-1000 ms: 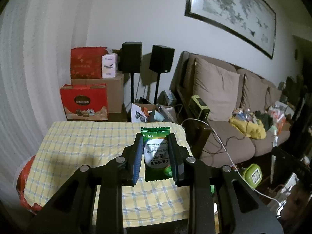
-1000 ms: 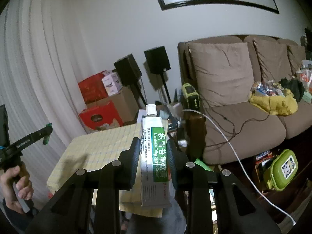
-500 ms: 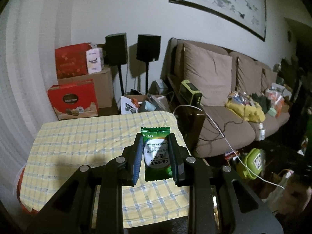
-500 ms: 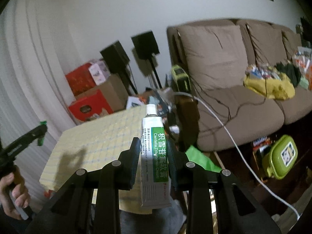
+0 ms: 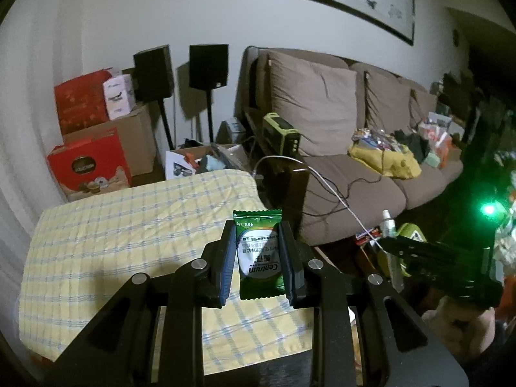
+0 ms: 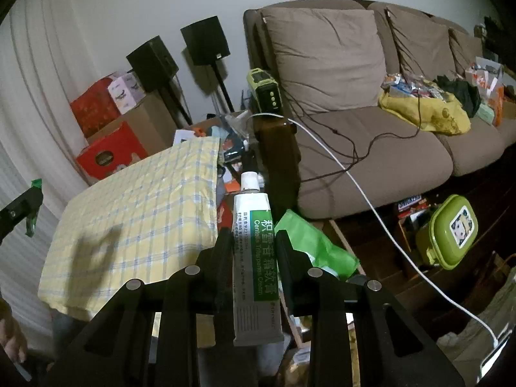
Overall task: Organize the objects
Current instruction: 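Lift the snack packet with the left gripper while the right gripper lifts the tube toward the sofa, then lower both grippers with packet and tube toward the wooden box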
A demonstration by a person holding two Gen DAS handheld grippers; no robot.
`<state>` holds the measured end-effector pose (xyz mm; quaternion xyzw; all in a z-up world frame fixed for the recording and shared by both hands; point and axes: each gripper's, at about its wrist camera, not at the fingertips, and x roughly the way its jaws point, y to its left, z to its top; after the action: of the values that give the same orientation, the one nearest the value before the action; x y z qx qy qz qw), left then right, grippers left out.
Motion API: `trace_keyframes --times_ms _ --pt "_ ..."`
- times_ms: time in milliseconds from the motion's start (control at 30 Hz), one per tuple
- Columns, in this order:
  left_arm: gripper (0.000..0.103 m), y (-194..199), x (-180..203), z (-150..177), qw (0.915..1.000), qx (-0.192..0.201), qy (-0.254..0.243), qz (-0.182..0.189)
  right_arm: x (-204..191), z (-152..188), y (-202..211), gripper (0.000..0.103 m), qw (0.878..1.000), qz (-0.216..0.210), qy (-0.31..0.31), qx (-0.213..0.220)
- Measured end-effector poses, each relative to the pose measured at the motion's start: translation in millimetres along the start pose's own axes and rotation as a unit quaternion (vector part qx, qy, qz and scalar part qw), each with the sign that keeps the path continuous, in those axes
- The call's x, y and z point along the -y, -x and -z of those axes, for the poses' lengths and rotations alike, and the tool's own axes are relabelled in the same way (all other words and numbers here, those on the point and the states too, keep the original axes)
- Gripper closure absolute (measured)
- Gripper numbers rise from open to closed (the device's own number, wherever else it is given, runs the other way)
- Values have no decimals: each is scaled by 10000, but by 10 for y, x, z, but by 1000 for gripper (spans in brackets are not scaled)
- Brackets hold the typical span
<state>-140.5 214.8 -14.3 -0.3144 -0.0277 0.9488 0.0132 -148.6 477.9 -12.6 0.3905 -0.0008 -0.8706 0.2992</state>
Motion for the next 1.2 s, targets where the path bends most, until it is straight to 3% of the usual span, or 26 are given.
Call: trace_keyframes --times_ms 167,300,533,667,933,1033,1200 --pt "80 -151 176 42 9996 -160 -80 217 114 42 -109 75 9998 152 -41 -97" --pt "80 -284 335 82 9990 -283 -221 274 209 97 -222 75 9983 516 -32 -250" --pt "80 -529 538 149 9976 -495 -335 337 331 128 -320 75 9976 562 -119 -374" --pt "79 -644 634 183 9958 -637 -344 557 439 146 -374 75 9967 613 -229 -478" --pt "79 -856 927 208 9939 -779 -530 577 666 193 -449 75 9951 612 -451 -640" --pt "79 -996 1038 261 9934 -936 -509 414 803 236 -519 75 9928 470 -708 -846" --pt "79 -1275 1182 354 9910 -1207 -444 361 920 236 -483 77 9919 481 -822 -837"
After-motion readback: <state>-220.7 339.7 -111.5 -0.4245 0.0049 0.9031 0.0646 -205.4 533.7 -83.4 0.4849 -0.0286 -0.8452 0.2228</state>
